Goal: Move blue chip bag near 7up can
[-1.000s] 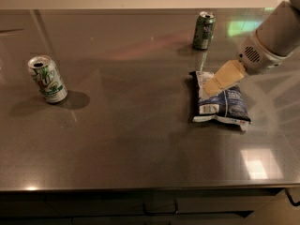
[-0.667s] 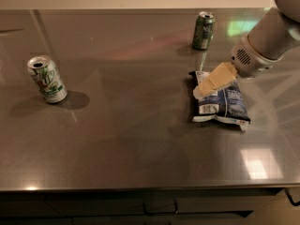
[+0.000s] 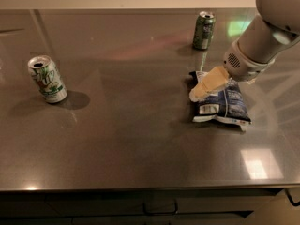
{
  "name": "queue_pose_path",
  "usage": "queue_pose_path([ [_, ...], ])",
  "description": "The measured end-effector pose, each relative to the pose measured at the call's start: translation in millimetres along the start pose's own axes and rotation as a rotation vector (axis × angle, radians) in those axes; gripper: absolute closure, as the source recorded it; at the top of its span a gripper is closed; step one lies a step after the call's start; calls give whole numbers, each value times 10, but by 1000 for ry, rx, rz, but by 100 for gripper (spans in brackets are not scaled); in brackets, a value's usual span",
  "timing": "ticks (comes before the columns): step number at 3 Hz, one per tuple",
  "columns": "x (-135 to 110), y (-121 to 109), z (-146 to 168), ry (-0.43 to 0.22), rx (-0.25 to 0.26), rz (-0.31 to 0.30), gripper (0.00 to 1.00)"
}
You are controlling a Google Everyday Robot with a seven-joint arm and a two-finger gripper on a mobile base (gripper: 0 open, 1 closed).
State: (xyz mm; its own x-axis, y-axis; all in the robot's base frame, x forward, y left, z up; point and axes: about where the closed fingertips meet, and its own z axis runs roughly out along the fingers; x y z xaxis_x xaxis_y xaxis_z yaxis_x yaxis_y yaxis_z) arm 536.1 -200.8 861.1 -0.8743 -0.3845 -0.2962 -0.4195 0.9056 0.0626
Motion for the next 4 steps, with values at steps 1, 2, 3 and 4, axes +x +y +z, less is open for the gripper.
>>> queue_pose_path([
  [1, 20, -4, 76, 30, 3, 23, 0],
  [2, 22, 4, 143, 50, -7, 33, 18],
  [3, 30, 8, 189, 64, -14, 30, 41],
  [4, -28, 48, 156, 57, -18, 2, 64],
])
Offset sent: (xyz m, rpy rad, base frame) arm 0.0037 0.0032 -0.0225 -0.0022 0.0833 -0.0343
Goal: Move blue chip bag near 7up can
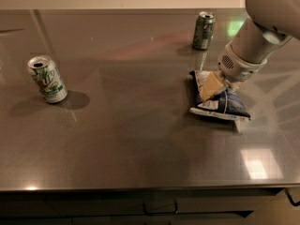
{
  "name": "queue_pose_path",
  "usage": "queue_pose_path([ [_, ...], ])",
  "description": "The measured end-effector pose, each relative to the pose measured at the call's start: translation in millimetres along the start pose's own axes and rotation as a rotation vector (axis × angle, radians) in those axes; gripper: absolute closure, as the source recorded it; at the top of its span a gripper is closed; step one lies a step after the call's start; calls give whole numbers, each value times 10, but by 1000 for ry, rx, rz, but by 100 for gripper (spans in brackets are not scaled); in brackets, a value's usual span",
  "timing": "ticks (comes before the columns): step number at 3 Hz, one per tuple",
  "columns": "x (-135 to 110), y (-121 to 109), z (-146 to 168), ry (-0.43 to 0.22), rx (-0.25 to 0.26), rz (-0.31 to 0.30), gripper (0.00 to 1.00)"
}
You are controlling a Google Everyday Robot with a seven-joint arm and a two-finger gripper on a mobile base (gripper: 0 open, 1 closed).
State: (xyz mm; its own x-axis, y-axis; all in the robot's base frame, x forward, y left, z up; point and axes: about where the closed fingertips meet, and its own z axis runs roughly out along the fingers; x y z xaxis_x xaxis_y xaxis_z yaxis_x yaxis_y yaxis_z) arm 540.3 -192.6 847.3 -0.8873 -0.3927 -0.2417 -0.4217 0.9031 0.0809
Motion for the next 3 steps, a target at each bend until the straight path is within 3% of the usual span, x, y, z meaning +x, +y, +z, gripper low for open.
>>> queue_pose_path([
  [1, -188, 138, -125, -34, -19, -72, 88],
  [2, -490, 401, -208, -63, -54, -181, 100],
  [3, -823, 689, -206, -71, -92, -294, 100],
])
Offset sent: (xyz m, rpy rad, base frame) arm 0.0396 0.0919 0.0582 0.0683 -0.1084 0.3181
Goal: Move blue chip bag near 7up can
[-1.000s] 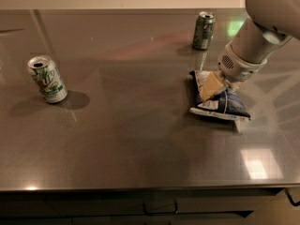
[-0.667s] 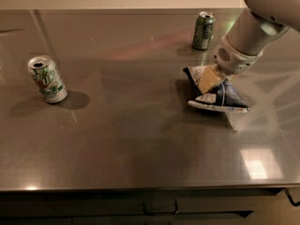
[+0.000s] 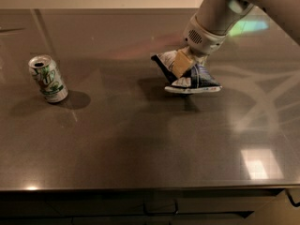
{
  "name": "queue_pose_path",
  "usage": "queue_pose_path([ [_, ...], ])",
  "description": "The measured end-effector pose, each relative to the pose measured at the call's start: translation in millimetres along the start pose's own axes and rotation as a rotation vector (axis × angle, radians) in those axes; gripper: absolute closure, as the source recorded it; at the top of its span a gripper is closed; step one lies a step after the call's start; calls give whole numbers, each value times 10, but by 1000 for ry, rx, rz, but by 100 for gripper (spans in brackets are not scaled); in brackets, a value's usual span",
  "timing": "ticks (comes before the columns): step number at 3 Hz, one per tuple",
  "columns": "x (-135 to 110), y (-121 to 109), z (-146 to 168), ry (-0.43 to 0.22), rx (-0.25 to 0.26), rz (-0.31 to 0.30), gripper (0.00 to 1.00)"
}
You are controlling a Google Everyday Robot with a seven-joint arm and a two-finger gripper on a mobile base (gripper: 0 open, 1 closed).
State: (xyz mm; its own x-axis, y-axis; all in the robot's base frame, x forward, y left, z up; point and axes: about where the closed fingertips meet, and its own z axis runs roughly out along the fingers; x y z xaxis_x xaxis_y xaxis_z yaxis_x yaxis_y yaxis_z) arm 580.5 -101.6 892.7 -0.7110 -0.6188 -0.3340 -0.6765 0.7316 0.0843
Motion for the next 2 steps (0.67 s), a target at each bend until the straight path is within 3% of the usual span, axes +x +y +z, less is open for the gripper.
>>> queue_pose_path([
  [1, -331, 146, 43, -8, -34, -91, 100],
  [2, -435, 204, 73, -8, -48, -122, 100],
])
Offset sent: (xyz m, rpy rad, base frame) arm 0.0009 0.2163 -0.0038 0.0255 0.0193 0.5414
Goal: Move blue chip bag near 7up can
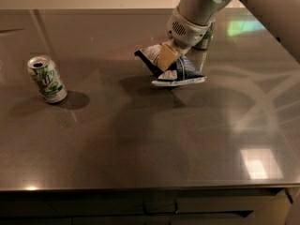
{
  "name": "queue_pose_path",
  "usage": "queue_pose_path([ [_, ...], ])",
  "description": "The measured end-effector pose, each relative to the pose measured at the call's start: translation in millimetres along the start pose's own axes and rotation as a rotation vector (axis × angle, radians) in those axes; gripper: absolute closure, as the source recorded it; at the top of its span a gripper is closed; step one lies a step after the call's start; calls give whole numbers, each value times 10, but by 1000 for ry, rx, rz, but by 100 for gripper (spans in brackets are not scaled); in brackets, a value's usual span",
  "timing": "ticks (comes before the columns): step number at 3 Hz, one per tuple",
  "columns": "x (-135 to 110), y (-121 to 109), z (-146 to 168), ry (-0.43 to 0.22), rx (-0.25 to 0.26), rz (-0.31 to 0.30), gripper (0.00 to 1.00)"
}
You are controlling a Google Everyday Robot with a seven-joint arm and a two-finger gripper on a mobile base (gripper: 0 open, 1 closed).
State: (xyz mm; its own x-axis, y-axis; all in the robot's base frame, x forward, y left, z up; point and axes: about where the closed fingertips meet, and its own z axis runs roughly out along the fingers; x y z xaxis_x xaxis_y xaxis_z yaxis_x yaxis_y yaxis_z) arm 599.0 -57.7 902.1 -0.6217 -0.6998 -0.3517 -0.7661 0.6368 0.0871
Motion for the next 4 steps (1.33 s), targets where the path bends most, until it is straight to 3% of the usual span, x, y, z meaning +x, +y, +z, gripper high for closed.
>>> queue_pose_path([
  [2, -847, 938, 525, 35, -128, -284, 100],
  [3, -1024, 1128, 647, 44, -153, -332, 100],
  [4, -1152, 1238, 723, 50, -167, -357, 85],
])
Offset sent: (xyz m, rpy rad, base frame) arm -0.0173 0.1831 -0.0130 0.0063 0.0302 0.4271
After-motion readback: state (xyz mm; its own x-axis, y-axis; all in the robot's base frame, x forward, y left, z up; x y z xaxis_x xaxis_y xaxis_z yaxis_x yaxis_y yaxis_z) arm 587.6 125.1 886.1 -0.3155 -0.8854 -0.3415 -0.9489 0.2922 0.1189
